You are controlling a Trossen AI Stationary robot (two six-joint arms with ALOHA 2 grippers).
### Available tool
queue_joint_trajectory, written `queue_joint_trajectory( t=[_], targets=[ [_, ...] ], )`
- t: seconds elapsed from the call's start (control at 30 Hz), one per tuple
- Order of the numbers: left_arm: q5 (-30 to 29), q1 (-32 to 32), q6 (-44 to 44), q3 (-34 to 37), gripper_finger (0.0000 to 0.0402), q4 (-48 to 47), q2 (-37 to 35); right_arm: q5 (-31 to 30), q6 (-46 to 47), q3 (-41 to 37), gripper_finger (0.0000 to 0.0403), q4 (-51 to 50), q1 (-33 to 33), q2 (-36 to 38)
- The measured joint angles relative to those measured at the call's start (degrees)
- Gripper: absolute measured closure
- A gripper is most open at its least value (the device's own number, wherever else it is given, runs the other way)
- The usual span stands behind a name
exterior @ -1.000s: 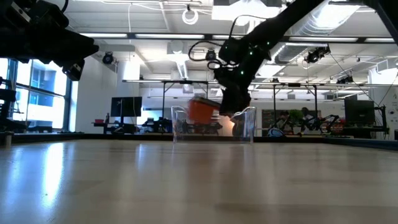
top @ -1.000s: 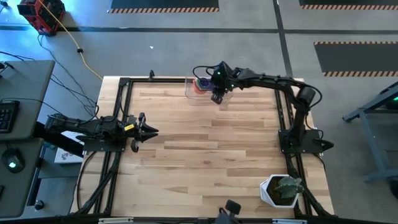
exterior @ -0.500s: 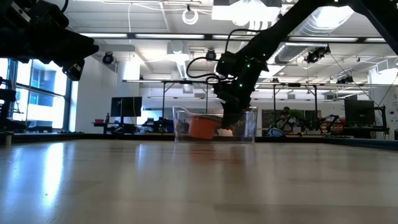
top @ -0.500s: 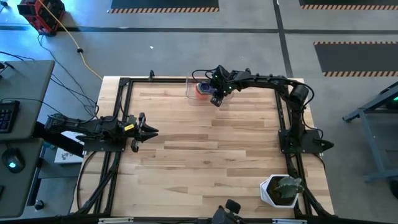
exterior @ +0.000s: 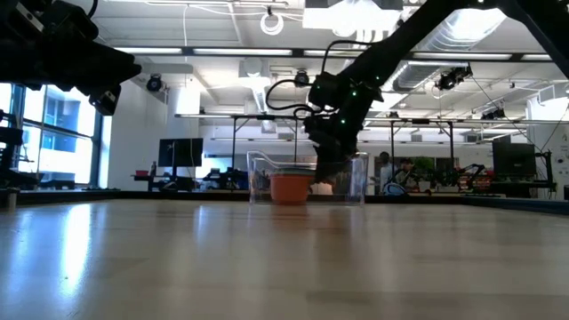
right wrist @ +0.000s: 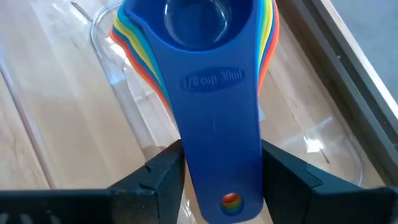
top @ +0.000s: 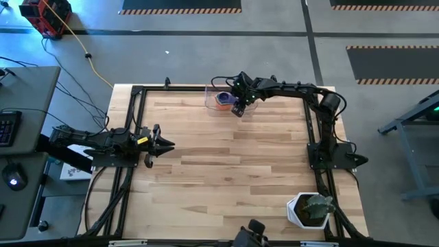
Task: Nest measuring cups in basket
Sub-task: Put the nested measuring cups into the transparent bin, then return to Home Position
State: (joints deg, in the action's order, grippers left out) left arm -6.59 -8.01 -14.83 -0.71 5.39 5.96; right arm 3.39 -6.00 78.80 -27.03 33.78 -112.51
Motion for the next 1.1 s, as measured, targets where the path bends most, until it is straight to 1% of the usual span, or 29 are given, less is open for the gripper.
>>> queue_joint_trajectory(
  t=[0.1,0.23,0.37,0.47,0.57,0.67,0.73,0.9,1.1],
  targets=[
    [0.02,0.0,0.0,0.02,0.033,0.0,0.0,-0.1,-0.25,1.39,0.0224,-0.83,-0.02,0.03],
    [0.02,0.0,0.0,0.02,0.033,0.0,0.0,0.51,-0.2,5.08,0.0223,-5.64,-0.02,0.11],
    [0.0,0.0,0.0,0.02,0.033,0.0,-0.01,4.17,1.22,8.88,0.0222,-12.16,-0.17,0.52],
    [0.0,0.0,0.0,0.02,0.033,0.0,-0.02,5.67,2.71,9.38,0.0222,-14.2,-0.87,2.09],
    [0.0,-0.02,0.0,0.02,0.033,0.01,-0.02,5.27,2.95,8.09,0.0222,-13.14,-2.23,5.25],
    [0.02,0.0,0.0,0.02,0.033,0.0,-0.02,4.4,3.21,4.64,0.0222,-10.3,-3.55,10.54],
    [0.02,-0.02,0.0,0.02,0.033,0.0,0.0,4.69,3.96,0.82,0.0222,-6.6,-4.72,14.88],
    [0.02,0.0,0.0,0.02,0.033,-0.02,0.0,7.02,9.08,-13.02,0.0221,8.54,-8.77,28.1],
    [0.01,0.0,0.0,0.02,0.033,0.0,-0.02,4.2,13.19,-28.85,0.0221,22.19,-16.23,42.78]
  ],
)
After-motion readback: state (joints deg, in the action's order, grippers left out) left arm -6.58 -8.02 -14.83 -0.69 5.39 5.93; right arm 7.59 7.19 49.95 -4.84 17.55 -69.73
